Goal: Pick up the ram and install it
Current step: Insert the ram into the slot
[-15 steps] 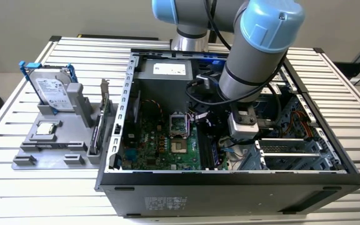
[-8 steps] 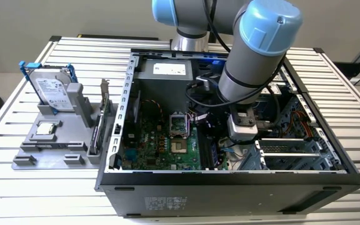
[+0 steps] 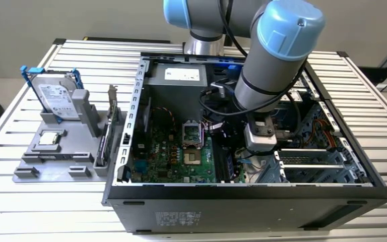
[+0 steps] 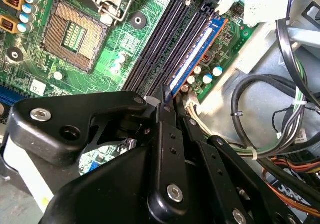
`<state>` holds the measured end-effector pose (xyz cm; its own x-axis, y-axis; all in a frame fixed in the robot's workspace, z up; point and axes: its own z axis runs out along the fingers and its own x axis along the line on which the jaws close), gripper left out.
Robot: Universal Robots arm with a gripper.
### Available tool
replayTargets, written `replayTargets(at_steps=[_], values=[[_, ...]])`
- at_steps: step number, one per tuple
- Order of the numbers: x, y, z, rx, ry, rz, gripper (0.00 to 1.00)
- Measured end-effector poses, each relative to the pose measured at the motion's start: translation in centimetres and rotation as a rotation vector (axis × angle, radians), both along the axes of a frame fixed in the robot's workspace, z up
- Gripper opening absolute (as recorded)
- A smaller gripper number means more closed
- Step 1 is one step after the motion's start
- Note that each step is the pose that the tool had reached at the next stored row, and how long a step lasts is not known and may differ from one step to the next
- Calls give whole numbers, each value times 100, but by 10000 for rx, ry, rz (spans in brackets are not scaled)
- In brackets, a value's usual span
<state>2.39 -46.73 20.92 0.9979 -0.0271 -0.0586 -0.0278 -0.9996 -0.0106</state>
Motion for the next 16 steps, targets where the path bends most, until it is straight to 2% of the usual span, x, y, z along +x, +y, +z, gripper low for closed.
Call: replayTargets(at_steps=[6, 12, 14, 16], values=[[0, 1, 9, 4, -1, 0, 100], [0, 1, 264, 0, 0, 0, 100], [0, 1, 319, 0, -1, 0, 100], [0, 0, 327, 3, -1, 1, 100]])
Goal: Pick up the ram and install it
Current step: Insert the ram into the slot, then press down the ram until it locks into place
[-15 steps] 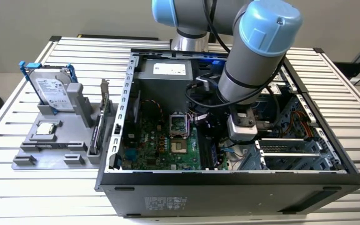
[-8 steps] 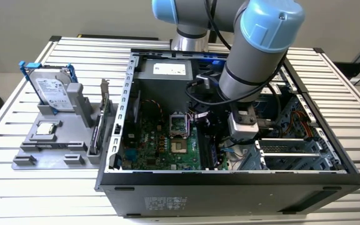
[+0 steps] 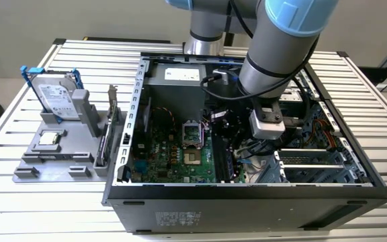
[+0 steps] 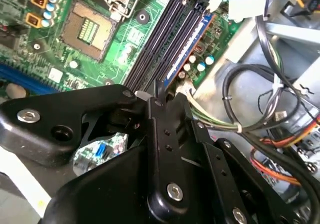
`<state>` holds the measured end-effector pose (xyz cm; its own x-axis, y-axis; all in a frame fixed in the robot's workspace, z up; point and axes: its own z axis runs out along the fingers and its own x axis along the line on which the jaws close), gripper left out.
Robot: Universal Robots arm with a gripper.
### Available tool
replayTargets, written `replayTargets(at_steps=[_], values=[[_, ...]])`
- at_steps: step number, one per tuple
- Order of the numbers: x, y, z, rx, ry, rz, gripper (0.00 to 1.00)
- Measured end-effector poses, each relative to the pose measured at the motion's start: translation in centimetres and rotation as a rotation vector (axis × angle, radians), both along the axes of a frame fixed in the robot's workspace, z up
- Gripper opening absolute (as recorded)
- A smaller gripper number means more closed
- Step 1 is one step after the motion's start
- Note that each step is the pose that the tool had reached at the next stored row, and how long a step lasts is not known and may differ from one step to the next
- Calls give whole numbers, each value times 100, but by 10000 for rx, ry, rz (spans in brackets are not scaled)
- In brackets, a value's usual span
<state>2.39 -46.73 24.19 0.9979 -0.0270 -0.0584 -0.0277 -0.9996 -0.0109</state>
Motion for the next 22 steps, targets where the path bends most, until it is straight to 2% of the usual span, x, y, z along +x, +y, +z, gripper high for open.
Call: replayTargets(at_steps=[1, 2, 22], values=[[0, 0, 0, 0, 0, 0, 100], [0, 0, 0, 1, 0, 0, 0], [0, 0, 7, -1, 1, 0, 0]])
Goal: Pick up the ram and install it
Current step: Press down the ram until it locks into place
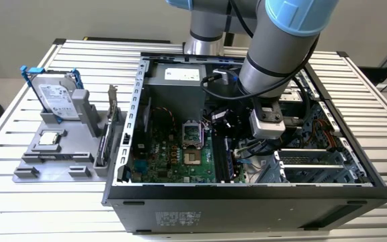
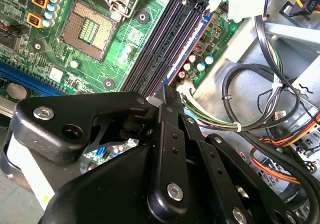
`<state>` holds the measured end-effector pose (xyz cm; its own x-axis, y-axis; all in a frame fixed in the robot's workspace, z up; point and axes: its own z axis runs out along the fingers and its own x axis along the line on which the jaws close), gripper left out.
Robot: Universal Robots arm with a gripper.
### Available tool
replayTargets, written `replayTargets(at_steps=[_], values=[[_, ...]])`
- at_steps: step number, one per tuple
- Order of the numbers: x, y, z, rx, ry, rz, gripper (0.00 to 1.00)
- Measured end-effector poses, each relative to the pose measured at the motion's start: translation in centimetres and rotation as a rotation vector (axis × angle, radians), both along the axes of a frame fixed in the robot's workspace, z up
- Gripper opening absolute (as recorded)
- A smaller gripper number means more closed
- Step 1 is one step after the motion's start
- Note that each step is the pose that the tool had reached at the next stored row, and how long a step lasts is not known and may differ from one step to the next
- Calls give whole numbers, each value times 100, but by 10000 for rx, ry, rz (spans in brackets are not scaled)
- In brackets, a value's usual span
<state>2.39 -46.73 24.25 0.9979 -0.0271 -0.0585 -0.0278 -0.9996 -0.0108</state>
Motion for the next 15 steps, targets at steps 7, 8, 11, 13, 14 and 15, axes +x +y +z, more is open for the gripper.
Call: replayTargets(at_steps=[7, 8, 11, 13, 14, 15], values=[[-3, 0, 1, -1, -6, 212, 0], [-3, 0, 1, 0, -6, 272, 0], [-5, 0, 1, 0, -6, 482, 0], [-6, 0, 1, 0, -6, 610, 0], [-7, 0, 1, 0, -6, 677, 0], [-8, 0, 1, 0, -6, 741, 0]])
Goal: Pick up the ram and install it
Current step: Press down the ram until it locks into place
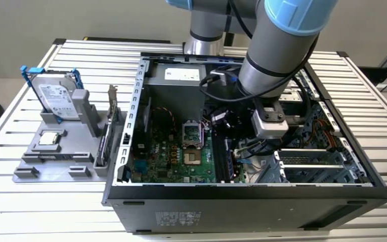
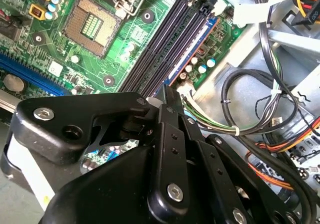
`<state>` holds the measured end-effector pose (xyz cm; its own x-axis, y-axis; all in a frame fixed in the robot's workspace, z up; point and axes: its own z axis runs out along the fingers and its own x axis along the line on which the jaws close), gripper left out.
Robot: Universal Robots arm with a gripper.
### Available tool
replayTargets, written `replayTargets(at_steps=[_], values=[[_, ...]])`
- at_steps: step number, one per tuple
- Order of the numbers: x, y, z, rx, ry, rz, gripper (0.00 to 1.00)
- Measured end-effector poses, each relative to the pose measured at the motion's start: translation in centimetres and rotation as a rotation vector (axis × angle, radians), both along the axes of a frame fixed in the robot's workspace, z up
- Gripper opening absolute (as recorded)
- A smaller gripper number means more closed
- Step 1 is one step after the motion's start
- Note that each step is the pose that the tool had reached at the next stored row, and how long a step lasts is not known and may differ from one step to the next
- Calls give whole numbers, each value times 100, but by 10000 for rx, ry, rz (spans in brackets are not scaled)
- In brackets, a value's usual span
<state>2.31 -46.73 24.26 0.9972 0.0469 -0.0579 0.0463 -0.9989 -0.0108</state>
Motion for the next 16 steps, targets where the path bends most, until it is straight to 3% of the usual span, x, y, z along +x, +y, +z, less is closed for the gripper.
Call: replayTargets(at_steps=[16], values=[[-15, 7, -3, 0, 0, 1079, 0]])
